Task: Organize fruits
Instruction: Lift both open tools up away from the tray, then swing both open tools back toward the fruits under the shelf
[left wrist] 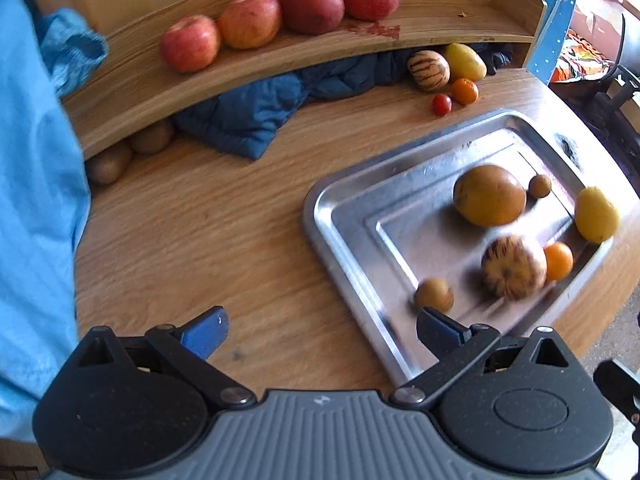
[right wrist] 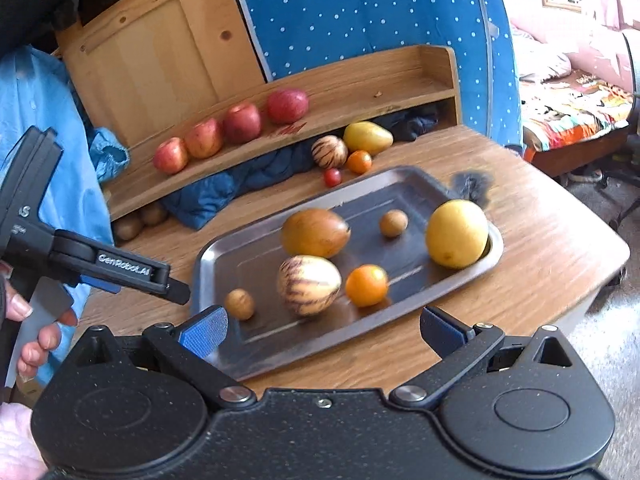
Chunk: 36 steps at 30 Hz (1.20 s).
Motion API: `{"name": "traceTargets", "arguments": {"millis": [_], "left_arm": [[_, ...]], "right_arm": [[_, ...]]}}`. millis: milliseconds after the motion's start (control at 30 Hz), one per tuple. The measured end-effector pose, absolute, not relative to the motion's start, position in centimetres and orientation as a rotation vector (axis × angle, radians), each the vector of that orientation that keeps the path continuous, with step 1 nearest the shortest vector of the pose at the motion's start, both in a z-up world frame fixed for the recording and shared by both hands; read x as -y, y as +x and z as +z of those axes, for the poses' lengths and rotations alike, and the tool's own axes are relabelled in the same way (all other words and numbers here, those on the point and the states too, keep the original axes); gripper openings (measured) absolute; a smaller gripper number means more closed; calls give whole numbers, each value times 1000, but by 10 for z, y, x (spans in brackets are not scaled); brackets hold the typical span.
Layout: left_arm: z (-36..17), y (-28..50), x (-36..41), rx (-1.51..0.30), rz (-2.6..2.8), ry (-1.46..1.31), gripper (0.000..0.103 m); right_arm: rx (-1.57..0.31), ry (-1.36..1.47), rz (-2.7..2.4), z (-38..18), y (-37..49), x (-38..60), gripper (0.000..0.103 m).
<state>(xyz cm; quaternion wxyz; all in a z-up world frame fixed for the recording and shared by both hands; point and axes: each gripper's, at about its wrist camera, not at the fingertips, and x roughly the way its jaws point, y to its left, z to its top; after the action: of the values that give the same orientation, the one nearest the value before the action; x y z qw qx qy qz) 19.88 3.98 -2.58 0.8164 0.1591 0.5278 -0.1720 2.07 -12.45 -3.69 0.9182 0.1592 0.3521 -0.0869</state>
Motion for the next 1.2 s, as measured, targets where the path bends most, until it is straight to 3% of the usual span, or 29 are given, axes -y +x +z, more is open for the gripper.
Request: {"name": "traceTargets", "arguments": {"millis": [767,1200], "left_arm": [[-57,327,57,-1074,-543,135,102],[-79,350,85,-1033,-676,153,102]], "right_arm": [[-722,326,-305,-43,131,230,102],[-782,358,-272,-35,218,283,102]]}}
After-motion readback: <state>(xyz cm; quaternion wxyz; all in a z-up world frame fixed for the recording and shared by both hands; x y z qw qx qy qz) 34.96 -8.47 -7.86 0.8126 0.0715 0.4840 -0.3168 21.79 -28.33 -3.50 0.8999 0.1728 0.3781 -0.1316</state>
